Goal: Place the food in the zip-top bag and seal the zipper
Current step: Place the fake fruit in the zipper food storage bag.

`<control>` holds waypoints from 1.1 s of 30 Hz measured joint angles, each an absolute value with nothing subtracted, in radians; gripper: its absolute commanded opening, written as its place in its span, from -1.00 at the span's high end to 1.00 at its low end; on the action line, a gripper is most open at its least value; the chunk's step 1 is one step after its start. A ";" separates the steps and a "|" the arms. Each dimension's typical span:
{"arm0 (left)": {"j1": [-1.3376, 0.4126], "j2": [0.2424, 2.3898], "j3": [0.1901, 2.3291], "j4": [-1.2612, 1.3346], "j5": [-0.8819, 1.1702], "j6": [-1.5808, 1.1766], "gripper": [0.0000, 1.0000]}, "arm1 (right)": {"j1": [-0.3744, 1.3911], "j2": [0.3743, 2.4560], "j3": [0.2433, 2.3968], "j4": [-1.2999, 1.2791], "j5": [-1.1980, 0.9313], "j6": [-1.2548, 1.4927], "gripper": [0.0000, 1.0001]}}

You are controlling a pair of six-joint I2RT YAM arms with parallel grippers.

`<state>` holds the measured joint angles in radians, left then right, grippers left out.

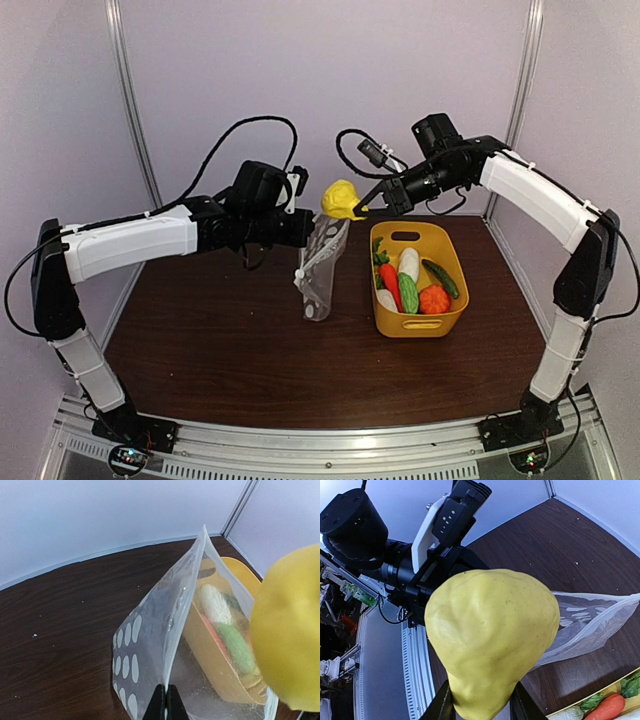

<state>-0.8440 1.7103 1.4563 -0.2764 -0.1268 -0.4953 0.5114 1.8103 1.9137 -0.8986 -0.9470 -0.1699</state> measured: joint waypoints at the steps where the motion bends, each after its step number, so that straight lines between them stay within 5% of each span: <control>1: -0.844 1.710 1.456 -0.274 -0.136 -0.506 1.00 | 0.513 1.821 1.914 -0.893 -0.954 -0.149 0.47; 22: -0.863 1.594 1.296 -0.044 -0.245 -0.544 1.00 | 0.541 1.941 1.839 -0.831 -0.941 0.126 0.39; 29: -0.883 1.597 1.276 0.000 -0.231 -0.548 1.00 | 0.549 1.969 1.820 -0.783 -0.934 0.196 0.22; 33: -0.896 1.605 1.276 0.014 -0.224 -0.553 1.00 | 0.550 1.971 1.820 -0.765 -0.927 0.223 -0.13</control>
